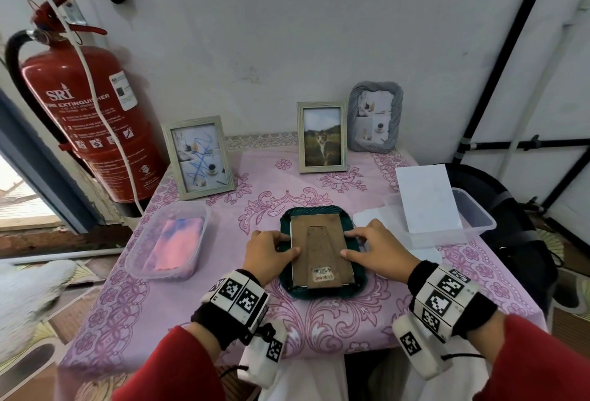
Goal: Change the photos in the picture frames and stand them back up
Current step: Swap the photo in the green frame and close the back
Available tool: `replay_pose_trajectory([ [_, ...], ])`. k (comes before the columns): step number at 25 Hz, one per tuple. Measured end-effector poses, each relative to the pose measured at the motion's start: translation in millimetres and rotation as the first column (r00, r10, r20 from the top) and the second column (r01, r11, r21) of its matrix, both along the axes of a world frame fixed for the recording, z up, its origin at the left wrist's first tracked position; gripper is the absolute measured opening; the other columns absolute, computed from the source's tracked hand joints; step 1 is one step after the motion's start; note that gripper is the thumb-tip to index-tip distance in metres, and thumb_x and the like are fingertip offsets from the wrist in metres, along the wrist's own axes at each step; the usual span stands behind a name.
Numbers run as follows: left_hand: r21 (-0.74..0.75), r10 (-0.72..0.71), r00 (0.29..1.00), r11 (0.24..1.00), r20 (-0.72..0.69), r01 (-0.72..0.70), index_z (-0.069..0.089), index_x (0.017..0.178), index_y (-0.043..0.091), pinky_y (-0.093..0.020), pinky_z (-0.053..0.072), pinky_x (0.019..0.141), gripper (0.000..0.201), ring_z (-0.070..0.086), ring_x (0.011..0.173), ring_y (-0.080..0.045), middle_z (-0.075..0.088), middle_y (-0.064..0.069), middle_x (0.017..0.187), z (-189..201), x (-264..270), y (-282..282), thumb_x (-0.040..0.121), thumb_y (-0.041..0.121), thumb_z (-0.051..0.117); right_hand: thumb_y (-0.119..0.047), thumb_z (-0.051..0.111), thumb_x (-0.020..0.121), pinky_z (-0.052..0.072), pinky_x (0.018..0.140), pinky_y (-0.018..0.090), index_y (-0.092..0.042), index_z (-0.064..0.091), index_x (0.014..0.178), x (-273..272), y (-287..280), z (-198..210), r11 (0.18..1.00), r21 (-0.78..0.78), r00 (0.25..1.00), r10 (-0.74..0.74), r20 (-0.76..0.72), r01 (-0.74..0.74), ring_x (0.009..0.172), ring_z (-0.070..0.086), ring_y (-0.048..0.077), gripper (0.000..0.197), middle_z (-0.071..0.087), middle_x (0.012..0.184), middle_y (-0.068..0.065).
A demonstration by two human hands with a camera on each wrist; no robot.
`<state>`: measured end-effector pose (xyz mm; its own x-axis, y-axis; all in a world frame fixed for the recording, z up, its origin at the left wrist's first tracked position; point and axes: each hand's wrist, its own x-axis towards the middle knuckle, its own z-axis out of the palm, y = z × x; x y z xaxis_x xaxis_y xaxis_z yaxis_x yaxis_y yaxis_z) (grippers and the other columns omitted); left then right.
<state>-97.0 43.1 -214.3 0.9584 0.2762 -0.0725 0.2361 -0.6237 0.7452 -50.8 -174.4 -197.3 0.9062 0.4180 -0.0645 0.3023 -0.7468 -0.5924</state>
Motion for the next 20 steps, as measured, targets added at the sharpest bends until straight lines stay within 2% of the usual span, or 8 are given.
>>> replay_pose_trajectory([
  [3,-0.028,-0.011,1.000,1.000,0.021,0.012,0.067,0.107,0.010,-0.041,0.049,0.093,0.034,0.058,0.103,-0.027,0.064,-0.014,0.106,-2.6,1.3,1.2,0.076,0.022,0.075,-0.033,0.069,0.082,0.037,0.089,0.019,-0.018,0.054,0.128,0.5,0.4,-0.9,1.000,0.012,1.000,-0.006,-0.017,0.006,0.093,0.044,0.012,0.051,0.037,0.103,0.004],
  [8,-0.022,-0.086,0.996,0.996,0.003,0.086,0.064,0.116,0.006,-0.038,0.049,0.095,0.049,0.059,0.104,-0.026,0.060,-0.015,0.114,-3.7,2.8,4.4,0.074,0.025,0.077,-0.030,0.072,0.080,0.033,0.078,0.013,-0.015,0.056,0.126,2.7,1.3,-1.5,0.999,0.048,1.000,-0.006,-0.015,0.006,0.075,0.040,-0.002,0.051,0.037,0.103,0.003],
  [11,-0.024,-0.071,0.997,0.997,0.006,0.071,0.063,0.116,0.006,-0.034,0.049,0.093,0.049,0.056,0.092,-0.022,0.057,-0.013,0.108,-1.7,2.3,4.0,0.072,0.023,0.079,-0.031,0.071,0.080,0.035,0.081,0.016,-0.015,0.055,0.125,2.8,1.8,-1.8,1.000,0.026,1.000,-0.006,-0.022,0.007,0.082,0.043,0.006,0.051,0.036,0.103,0.003],
  [13,-0.040,-0.059,0.998,0.997,0.018,0.059,0.063,0.112,0.004,-0.031,0.049,0.087,0.047,0.054,0.093,-0.023,0.058,-0.014,0.107,0.4,2.1,2.8,0.071,0.020,0.080,-0.032,0.071,0.081,0.036,0.084,0.018,-0.015,0.054,0.126,2.4,2.1,-2.1,1.000,0.012,1.000,-0.007,-0.024,0.008,0.086,0.044,0.011,0.051,0.036,0.104,0.003],
  [16,-0.067,-0.070,0.997,0.995,0.042,0.073,0.065,0.108,0.000,-0.023,0.042,0.075,0.043,0.051,0.085,-0.015,0.060,-0.007,0.095,3.4,1.5,1.7,0.071,0.016,0.080,-0.032,0.070,0.081,0.036,0.079,0.021,-0.015,0.053,0.125,2.6,3.4,-2.3,1.000,-0.002,1.000,-0.005,-0.022,0.005,0.086,0.045,0.014,0.050,0.037,0.102,0.004],
  [20,-0.113,-0.054,0.998,0.992,0.045,0.058,0.065,0.105,0.000,-0.023,0.042,0.075,0.040,0.049,0.082,-0.016,0.055,-0.007,0.088,4.5,1.9,2.6,0.070,0.013,0.080,-0.031,0.071,0.080,0.033,0.076,0.022,-0.012,0.055,0.122,5.3,4.1,-2.6,1.000,-0.003,1.000,0.001,-0.022,-0.001,0.087,0.045,0.016,0.049,0.041,0.101,0.005],
])
